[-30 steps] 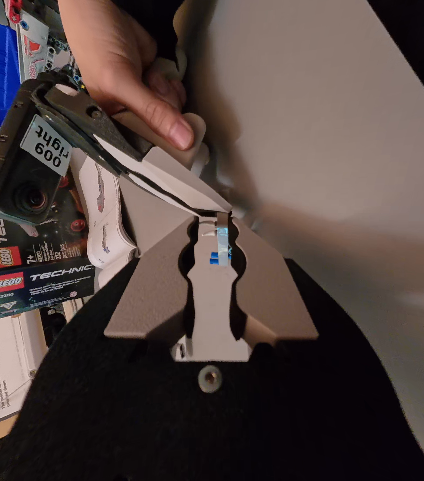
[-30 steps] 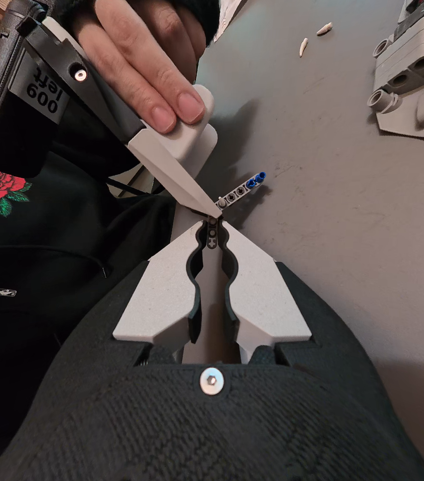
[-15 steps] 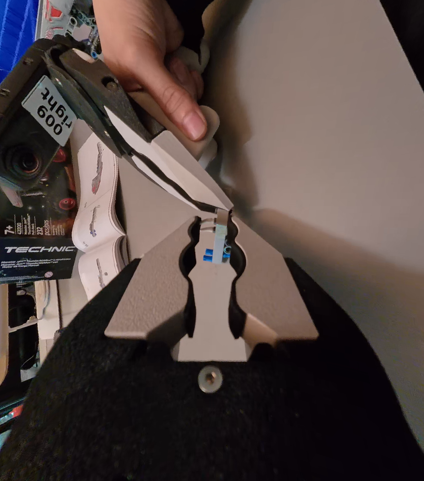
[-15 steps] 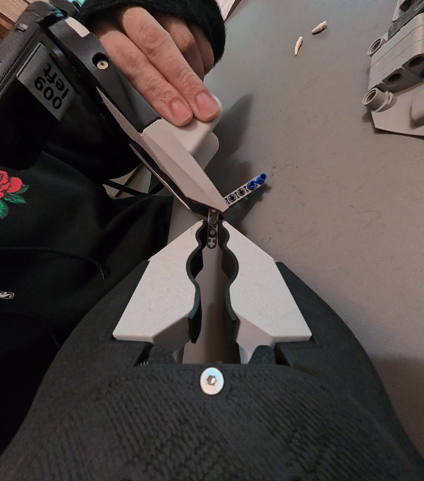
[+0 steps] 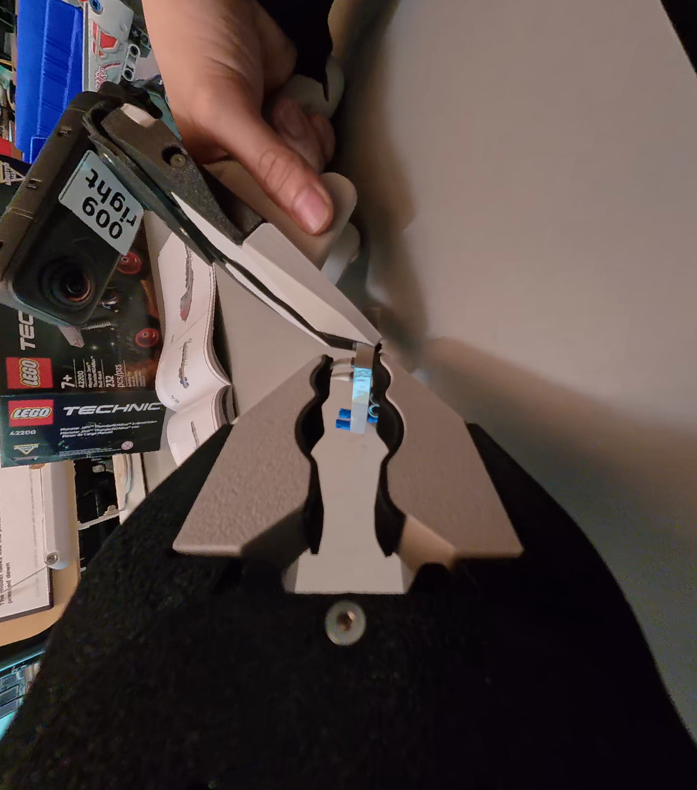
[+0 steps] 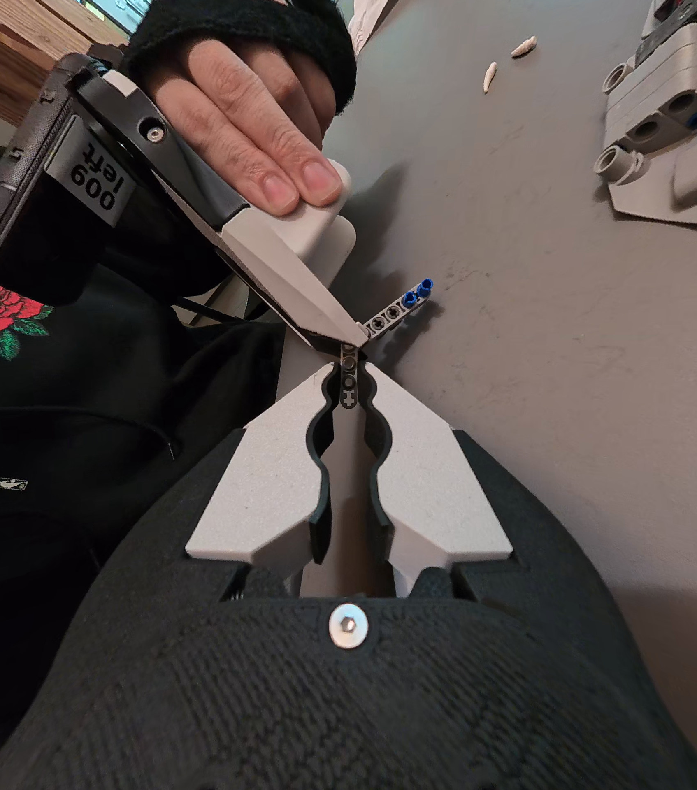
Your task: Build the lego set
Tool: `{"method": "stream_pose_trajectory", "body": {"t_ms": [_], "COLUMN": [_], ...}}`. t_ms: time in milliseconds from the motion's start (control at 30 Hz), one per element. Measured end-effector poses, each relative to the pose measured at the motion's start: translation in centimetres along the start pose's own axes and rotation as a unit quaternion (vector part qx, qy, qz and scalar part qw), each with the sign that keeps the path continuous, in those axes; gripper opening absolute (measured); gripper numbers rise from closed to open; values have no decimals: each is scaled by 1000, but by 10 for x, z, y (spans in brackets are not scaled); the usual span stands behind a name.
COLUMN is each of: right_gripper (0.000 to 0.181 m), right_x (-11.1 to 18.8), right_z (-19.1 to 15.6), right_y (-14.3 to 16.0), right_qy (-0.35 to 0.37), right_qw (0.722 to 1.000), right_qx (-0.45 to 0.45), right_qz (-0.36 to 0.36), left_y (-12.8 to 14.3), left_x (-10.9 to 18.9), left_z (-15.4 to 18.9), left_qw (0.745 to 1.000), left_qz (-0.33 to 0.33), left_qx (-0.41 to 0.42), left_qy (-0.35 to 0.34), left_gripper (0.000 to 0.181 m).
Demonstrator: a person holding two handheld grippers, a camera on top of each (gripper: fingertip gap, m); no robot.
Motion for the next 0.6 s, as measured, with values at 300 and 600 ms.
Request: {"method": "stream_pose_trajectory", "body": {"t_ms": [300, 600], "right_gripper": [6, 6], "right_x": [0, 0], "right_z": [0, 0], "right_y": [0, 0], "right_qy": [-1, -1], "right_qw": [1000, 1000], "right_qx": [0, 0], "right_qz": [0, 2], "left_y": [0, 2], "left_x": [0, 1], "left_z": [2, 2], "left_qw": [1000, 1000], "left_qz": [-2, 19], "left_qx": [-10, 2], "left_qy": [-11, -17], "left_gripper": [16, 17]}}
Point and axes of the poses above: each gripper's, where its closed fingertips meet, x back along the fingers, y out of its underside, z = x × y across the jaws, the point moved 10 cm from there along x, back along the fingers, and after that the axes turned 9 degrees about x, right-handed, at the moved point
